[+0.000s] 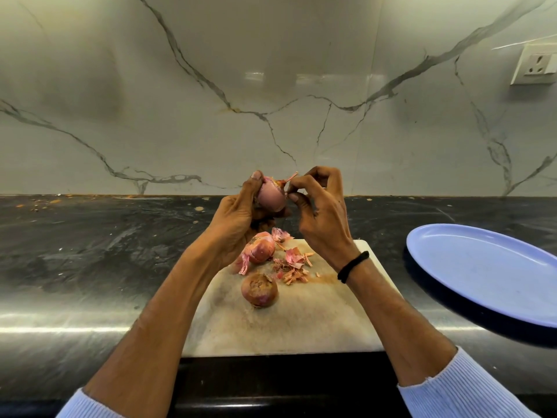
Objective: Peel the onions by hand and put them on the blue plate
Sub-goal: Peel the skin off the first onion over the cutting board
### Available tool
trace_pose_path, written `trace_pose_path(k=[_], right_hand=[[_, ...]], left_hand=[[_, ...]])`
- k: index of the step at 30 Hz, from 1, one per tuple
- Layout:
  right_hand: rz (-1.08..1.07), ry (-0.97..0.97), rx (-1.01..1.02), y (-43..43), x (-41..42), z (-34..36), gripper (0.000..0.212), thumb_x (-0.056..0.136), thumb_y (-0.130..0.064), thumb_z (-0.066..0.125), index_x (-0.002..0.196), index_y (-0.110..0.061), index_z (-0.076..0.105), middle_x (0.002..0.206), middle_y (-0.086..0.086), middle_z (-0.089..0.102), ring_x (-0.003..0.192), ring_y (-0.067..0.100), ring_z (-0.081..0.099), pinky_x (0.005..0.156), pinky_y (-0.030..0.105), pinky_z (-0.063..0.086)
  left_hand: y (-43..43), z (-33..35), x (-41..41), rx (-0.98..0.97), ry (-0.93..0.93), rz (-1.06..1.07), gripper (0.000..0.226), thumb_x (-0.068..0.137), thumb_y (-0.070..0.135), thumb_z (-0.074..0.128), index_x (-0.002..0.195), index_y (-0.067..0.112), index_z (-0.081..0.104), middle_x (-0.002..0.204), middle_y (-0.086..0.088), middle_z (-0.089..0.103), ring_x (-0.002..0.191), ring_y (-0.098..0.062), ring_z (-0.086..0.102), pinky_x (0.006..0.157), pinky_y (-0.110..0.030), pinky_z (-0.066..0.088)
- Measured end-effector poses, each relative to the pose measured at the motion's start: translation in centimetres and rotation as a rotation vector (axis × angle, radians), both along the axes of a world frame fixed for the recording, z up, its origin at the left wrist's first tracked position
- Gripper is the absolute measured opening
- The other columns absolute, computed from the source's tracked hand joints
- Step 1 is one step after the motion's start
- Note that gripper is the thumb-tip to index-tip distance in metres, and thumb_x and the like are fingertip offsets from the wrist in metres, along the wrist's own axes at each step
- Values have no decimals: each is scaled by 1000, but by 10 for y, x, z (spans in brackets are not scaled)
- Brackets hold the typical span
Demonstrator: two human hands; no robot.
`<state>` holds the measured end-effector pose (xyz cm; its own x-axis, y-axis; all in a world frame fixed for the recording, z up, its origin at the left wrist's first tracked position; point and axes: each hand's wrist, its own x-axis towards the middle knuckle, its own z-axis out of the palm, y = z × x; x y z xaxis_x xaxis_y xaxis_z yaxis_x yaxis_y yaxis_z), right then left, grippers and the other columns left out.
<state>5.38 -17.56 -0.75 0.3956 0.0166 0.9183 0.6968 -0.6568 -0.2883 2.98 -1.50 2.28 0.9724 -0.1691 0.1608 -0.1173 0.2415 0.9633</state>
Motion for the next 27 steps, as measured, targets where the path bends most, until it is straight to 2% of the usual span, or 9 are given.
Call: trace_pose_path(k=[3, 6, 9, 12, 15, 18, 22, 27], right_hand=[[-42, 30, 31, -2, 2, 0, 15, 87, 3, 63, 98, -8, 65, 112, 7, 40, 100, 9, 43, 87, 6, 40], [-77, 67, 66, -4, 5, 0, 15, 88, 4, 61, 98, -7, 64, 112, 12, 44, 102, 20, 50, 83, 11, 43], [-82, 112, 76, -4, 4, -1, 20, 88, 5, 62, 101, -9, 66, 114, 13, 46, 102, 23, 54, 84, 17, 46], [-68, 125, 58, -4, 3, -1, 23, 86, 4, 65, 104, -11, 68, 113, 10, 48, 100, 19, 54, 83, 23, 51], [-34, 91, 48, -3, 2, -1, 17, 84, -5, 72, 100, -8, 68, 109, 10, 52, 96, 16, 53, 82, 20, 49], [36, 94, 43, -1, 1, -1, 27, 82, -17, 77, 104, -7, 65, 110, 9, 51, 95, 16, 53, 84, 7, 42], [92, 84, -2, 5, 2, -2, 42, 80, -28, 81, 110, -7, 62, 113, 8, 49, 97, 17, 53, 87, 8, 42], [73, 65, -29, 5, 6, -4, 45, 78, -20, 86, 113, -5, 61, 113, 12, 49, 97, 17, 52, 88, 7, 42]], left_hand=[[1, 1, 2, -36, 35, -3, 49, 98, 54, 47, 112, 9, 60, 88, -19, 75, 79, -23, 72, 69, -29, 47], [2, 0, 4, -58, 64, 3, 59, 98, 57, 45, 122, 4, 57, 84, -14, 74, 69, -18, 69, 62, -26, 46], [4, -1, 8, -70, 72, 6, 68, 97, 61, 44, 131, 3, 54, 93, -12, 70, 70, -17, 68, 58, -24, 46], [4, -1, 9, -63, 75, 32, 68, 96, 62, 44, 128, 2, 56, 87, -13, 71, 68, -16, 65, 59, -25, 44], [2, -1, 6, -61, 72, 49, 58, 97, 59, 46, 119, 7, 59, 82, -16, 72, 66, -15, 64, 65, -28, 44], [1, 0, 5, -74, 68, 72, 47, 96, 55, 51, 109, 12, 62, 100, -21, 68, 85, -23, 59, 73, -31, 45], [3, -1, 5, -114, 27, -3, 44, 98, 47, 54, 115, 9, 67, 117, -25, 67, 82, -16, 66, 74, -25, 55], [1, -2, 5, -122, -8, -45, 50, 89, 36, 59, 127, 3, 61, 133, -31, 57, 99, -25, 57, 78, -25, 55]])
